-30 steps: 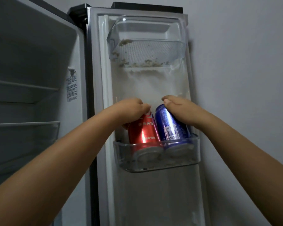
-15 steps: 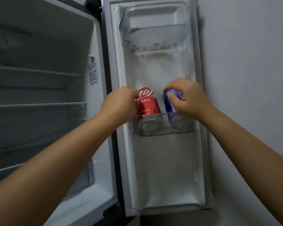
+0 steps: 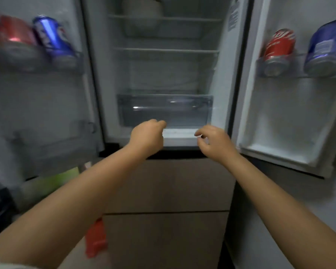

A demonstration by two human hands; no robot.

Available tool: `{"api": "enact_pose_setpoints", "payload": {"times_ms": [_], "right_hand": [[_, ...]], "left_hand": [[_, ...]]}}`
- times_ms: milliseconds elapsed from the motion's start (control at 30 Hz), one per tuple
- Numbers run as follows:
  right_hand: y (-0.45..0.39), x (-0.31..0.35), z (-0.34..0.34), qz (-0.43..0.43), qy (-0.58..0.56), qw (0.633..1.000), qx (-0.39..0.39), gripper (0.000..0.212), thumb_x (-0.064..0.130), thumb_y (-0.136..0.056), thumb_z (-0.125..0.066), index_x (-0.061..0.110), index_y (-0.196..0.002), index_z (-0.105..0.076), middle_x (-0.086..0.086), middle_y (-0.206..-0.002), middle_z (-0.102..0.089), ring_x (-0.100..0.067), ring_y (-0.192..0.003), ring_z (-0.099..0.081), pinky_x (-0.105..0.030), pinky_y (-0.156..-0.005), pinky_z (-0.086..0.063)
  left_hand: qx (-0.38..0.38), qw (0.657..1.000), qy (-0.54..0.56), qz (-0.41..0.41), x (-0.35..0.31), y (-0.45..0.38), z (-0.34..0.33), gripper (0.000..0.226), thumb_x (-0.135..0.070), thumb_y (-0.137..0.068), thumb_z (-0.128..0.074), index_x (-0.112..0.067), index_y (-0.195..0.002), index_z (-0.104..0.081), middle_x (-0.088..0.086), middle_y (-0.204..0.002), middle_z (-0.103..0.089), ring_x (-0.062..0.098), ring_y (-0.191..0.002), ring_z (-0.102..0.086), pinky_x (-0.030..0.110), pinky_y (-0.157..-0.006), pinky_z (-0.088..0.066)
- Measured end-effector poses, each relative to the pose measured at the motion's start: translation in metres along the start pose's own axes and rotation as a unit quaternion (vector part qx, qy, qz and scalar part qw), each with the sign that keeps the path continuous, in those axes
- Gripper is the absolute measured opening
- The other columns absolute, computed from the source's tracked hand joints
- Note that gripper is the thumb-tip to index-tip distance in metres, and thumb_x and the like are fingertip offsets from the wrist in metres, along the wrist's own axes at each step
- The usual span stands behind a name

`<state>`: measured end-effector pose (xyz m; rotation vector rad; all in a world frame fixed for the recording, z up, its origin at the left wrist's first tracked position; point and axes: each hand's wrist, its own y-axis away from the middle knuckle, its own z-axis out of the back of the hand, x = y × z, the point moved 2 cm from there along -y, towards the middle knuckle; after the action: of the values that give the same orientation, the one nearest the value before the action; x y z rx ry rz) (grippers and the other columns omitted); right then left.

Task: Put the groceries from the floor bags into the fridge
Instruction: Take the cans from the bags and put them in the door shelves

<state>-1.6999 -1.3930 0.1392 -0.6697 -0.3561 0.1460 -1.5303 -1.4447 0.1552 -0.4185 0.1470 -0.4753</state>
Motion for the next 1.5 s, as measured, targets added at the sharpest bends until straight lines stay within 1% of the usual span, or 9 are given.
{"api": "enact_pose_setpoints", "payload": {"times_ms": [100, 233, 433, 533, 733, 967, 1200, 1333, 1500], "right_hand": [[0.019, 0.063, -0.052, 0.02, -0.035, 0.997, 0.067, 0.027, 0.004, -0.086, -0.049, -0.002, -0.108, -0.063, -0.02, -0.113, -0.063, -0.032, -0.107, -0.057, -0.036, -0.089, -0.043], [0.041, 0.171, -0.114, 0.07, -0.083, 0.984, 0.144, 0.033, 0.006, -0.088, -0.047, 0.002, -0.12, -0.057, -0.015, -0.126, -0.054, -0.028, -0.116, -0.052, -0.032, -0.095, -0.04], [0.088, 0.366, -0.209, 0.13, -0.138, 0.961, 0.2, 0.029, 0.004, -0.085, -0.05, -0.001, -0.111, -0.062, -0.022, -0.118, -0.058, -0.033, -0.109, -0.056, -0.035, -0.091, -0.041], [0.121, 0.458, -0.259, 0.143, -0.17, 0.944, 0.243, 0.032, 0.009, -0.083, -0.048, -0.002, -0.108, -0.064, -0.023, -0.115, -0.06, -0.034, -0.108, -0.056, -0.035, -0.091, -0.042], [0.18, 0.593, -0.354, 0.16, -0.175, 0.903, 0.359, 0.029, 0.007, -0.088, -0.048, 0.002, -0.112, -0.062, -0.016, -0.12, -0.058, -0.03, -0.108, -0.056, -0.03, -0.092, -0.042], [0.22, 0.664, -0.474, 0.156, -0.153, 0.844, 0.489, 0.029, 0.007, -0.089, -0.047, 0.002, -0.113, -0.062, -0.017, -0.119, -0.059, -0.03, -0.106, -0.057, -0.031, -0.091, -0.042], [0.219, 0.705, -0.626, 0.106, -0.147, 0.8, 0.572, 0.029, 0.004, -0.088, -0.048, -0.001, -0.113, -0.062, -0.021, -0.119, -0.061, -0.032, -0.106, -0.057, -0.03, -0.09, -0.043], [0.243, 0.724, -0.703, 0.063, -0.131, 0.765, 0.628, 0.026, 0.005, -0.088, -0.049, -0.004, -0.107, -0.064, -0.024, -0.115, -0.063, -0.035, -0.105, -0.057, -0.033, -0.089, -0.043], [0.297, 0.722, -0.796, 0.007, -0.11, 0.743, 0.66, 0.025, 0.002, -0.086, -0.048, -0.004, -0.101, -0.066, -0.029, -0.109, -0.064, -0.039, -0.101, -0.059, -0.038, -0.088, -0.047]], "left_hand": [[0.019, 0.997, -0.033, 0.068, 0.07, 0.068, -0.003, 0.032, -0.005, -0.091, -0.042, -0.009, -0.12, -0.055, 0.014, -0.12, -0.058, 0.033, -0.108, -0.056, 0.037, -0.078, -0.046], [0.047, 0.984, -0.068, 0.159, 0.169, 0.173, 0.007, 0.032, -0.008, -0.091, -0.044, -0.008, -0.12, -0.057, 0.015, -0.122, -0.057, 0.034, -0.112, -0.055, 0.041, -0.086, -0.048], [0.088, 0.953, -0.107, 0.269, 0.326, 0.349, 0.032, 0.027, -0.015, -0.092, -0.045, -0.008, -0.112, -0.061, 0.016, -0.117, -0.058, 0.035, -0.108, -0.056, 0.04, -0.081, -0.048], [0.112, 0.942, -0.118, 0.295, 0.403, 0.434, 0.042, 0.031, -0.014, -0.093, -0.042, -0.008, -0.117, -0.06, 0.015, -0.12, -0.058, 0.034, -0.109, -0.055, 0.038, -0.083, -0.047], [0.173, 0.908, -0.119, 0.363, 0.522, 0.567, 0.035, 0.03, -0.012, -0.093, -0.041, -0.004, -0.114, -0.061, 0.015, -0.115, -0.06, 0.035, -0.104, -0.057, 0.038, -0.078, -0.048], [0.26, 0.873, -0.063, 0.408, 0.613, 0.65, -0.03, 0.031, -0.011, -0.093, -0.04, -0.004, -0.114, -0.061, 0.014, -0.116, -0.059, 0.032, -0.103, -0.058, 0.036, -0.079, -0.05], [0.303, 0.83, -0.039, 0.466, 0.735, 0.677, -0.079, 0.034, -0.01, -0.094, -0.038, -0.005, -0.119, -0.06, 0.013, -0.119, -0.058, 0.029, -0.109, -0.055, 0.04, -0.092, -0.048], [0.323, 0.809, -0.021, 0.491, 0.798, 0.686, -0.117, 0.033, -0.009, -0.094, -0.038, -0.005, -0.121, -0.058, 0.014, -0.122, -0.058, 0.03, -0.112, -0.055, 0.037, -0.092, -0.049], [0.384, 0.803, 0.004, 0.457, 0.853, 0.696, -0.211, 0.032, -0.011, -0.095, -0.039, -0.005, -0.12, -0.058, 0.014, -0.122, -0.056, 0.031, -0.112, -0.054, 0.038, -0.089, -0.046]]}}
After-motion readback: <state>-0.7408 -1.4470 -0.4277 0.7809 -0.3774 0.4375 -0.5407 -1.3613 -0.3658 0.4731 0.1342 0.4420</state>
